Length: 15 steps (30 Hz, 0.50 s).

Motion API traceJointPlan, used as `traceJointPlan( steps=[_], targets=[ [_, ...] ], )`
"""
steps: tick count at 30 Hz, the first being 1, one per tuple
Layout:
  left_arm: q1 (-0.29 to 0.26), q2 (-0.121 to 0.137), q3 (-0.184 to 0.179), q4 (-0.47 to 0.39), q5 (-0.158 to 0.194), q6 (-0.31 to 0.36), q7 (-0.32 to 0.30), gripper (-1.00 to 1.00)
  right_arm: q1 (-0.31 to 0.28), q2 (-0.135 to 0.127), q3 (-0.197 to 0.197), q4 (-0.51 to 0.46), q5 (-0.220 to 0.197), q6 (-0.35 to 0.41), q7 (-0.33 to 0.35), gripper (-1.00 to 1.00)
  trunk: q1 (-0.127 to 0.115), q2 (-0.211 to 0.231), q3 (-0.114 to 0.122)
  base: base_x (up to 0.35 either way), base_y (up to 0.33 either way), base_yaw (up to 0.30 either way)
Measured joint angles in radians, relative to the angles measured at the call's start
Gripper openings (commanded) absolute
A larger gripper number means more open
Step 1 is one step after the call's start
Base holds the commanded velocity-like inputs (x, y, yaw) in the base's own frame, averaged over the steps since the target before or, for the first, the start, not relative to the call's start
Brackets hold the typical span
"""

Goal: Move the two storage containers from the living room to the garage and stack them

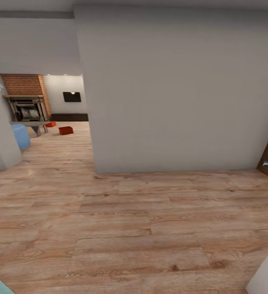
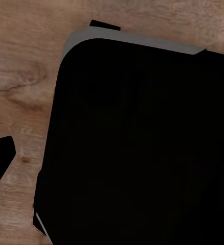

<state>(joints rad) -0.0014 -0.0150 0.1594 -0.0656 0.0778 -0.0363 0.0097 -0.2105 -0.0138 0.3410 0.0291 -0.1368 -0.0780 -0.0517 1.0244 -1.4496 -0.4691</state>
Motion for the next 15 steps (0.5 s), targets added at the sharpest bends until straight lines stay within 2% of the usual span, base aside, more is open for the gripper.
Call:
traceJointPlan(
  steps=[15],
  targets=[
    [0.000, 0.000, -0.001, 0.000, 0.000, 0.000, 0.000, 1.00, 0.000, 0.000, 0.000, 0.000, -0.001, 0.000, 0.000, 1.00, 0.000, 0.000, 0.000, 0.323, 0.000, 0.266]
  ],
)
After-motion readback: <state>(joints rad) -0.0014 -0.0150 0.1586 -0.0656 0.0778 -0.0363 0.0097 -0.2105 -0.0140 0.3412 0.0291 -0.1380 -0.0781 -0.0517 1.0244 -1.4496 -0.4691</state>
